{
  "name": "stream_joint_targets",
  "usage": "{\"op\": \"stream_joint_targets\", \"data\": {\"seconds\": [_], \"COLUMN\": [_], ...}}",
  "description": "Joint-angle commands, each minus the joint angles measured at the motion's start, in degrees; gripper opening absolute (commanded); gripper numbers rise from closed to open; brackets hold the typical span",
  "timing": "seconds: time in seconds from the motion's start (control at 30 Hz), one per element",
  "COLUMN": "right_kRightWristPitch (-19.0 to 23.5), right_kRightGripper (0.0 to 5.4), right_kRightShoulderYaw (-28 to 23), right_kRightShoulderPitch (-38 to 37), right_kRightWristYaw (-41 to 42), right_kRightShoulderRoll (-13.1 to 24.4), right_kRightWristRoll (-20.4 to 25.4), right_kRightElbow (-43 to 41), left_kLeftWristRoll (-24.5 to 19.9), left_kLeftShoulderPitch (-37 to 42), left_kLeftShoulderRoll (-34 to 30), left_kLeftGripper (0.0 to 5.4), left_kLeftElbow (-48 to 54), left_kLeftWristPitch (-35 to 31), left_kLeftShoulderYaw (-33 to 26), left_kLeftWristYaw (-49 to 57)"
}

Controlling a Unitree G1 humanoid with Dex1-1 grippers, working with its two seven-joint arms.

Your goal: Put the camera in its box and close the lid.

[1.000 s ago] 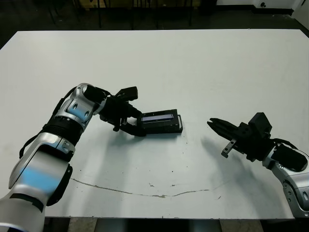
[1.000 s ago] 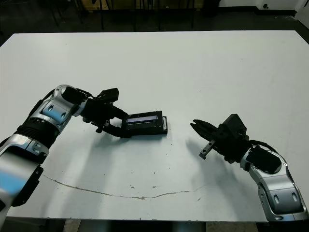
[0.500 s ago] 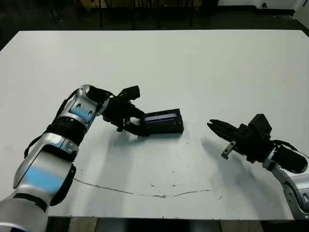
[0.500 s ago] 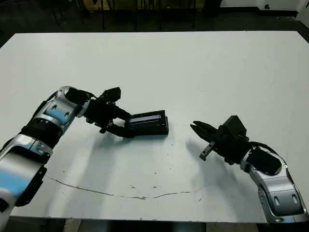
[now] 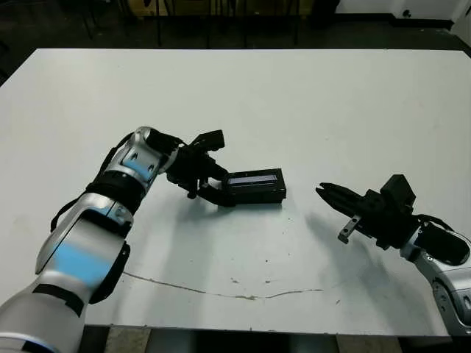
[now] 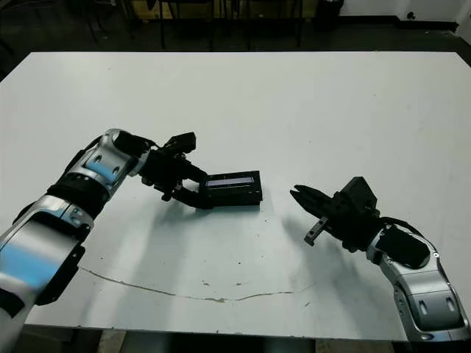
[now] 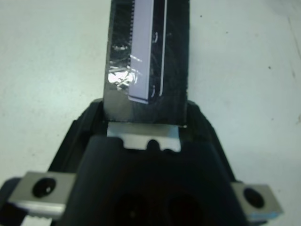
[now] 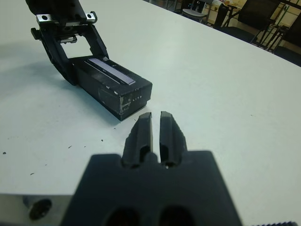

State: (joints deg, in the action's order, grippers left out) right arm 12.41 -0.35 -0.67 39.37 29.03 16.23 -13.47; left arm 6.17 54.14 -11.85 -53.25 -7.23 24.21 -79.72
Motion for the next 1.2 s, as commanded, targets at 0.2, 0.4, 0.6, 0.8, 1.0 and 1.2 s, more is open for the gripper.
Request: {"op": "stream_joint_targets", "data": {"seconds": [0.2, 0.4, 0.6, 0.8, 1.0, 1.2], "right_kRightWristPitch": [0.9, 0.3, 0.7, 1.7, 1.0, 1.0], "right_kRightGripper": [0.0, 0.0, 0.0, 0.0, 0.0, 0.0], "right_kRightShoulderYaw": [0.2, 0.0, 0.1, 0.0, -0.2, -0.2], "right_kRightShoulderPitch": [-0.8, -1.0, -1.0, -1.2, -0.8, -0.7], "right_kRightWristYaw": [-0.4, 0.2, -0.1, -0.3, 0.1, -0.2], "right_kRightShoulderRoll": [0.4, -0.2, 0.1, 0.5, 0.2, 0.6], "right_kRightWristRoll": [-0.8, 0.3, -0.2, -0.1, 0.2, -0.5], "right_kRightElbow": [-0.2, 0.6, 0.3, -0.5, 0.2, -0.3], "left_kLeftWristRoll": [4.4, 5.8, 6.8, 7.1, 5.3, 3.7], "left_kLeftShoulderPitch": [-2.2, -2.4, -4.0, -6.2, -8.4, -12.0], "left_kLeftShoulderRoll": [3.5, 1.6, -0.8, -3.9, -7.2, -12.2], "left_kLeftGripper": [2.64, 2.64, 3.15, 4.24, 5.29, 5.38], "left_kLeftElbow": [1.9, 2.9, 5.1, 6.2, 5.5, 7.7], "left_kLeftWristPitch": [-0.7, -2.2, 1.0, 6.2, 10.0, 11.6], "left_kLeftShoulderYaw": [5.9, 7.1, 7.4, 6.3, 3.5, 0.7], "left_kLeftWristYaw": [-2.9, -4.1, -0.4, 4.0, 6.4, 7.2]}}
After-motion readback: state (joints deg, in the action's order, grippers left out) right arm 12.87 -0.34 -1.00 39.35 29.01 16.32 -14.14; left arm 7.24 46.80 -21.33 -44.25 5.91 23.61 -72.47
